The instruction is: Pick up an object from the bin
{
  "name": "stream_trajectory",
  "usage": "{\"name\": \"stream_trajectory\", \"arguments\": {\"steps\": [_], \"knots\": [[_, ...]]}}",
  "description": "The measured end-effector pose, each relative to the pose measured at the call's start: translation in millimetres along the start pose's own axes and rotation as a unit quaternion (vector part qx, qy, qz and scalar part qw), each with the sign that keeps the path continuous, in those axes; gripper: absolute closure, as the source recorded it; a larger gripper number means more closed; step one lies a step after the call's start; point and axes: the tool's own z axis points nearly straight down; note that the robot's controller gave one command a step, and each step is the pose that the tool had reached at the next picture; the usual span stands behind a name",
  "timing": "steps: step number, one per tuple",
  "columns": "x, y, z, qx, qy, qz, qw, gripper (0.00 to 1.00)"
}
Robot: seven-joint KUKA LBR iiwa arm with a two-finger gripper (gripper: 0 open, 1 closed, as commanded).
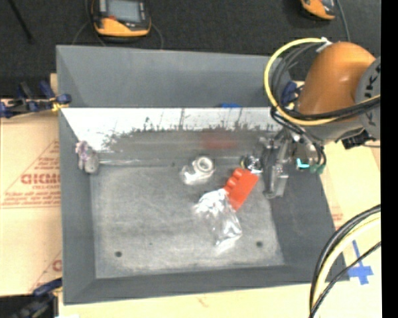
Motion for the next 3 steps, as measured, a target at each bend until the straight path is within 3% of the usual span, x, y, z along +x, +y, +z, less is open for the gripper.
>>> {"name": "stream_trajectory", "arguments": {"steps": [1,2,3], "knots": [[-11.8,29,112,0.000,-0.0026,-0.149,0.9888,0.00],[-13.5,28,109,0.001,-0.0054,-0.149,0.9888,1.00],[-4.5,47,-39,0.002,-0.0076,-0.154,0.9880,1.00]]}}
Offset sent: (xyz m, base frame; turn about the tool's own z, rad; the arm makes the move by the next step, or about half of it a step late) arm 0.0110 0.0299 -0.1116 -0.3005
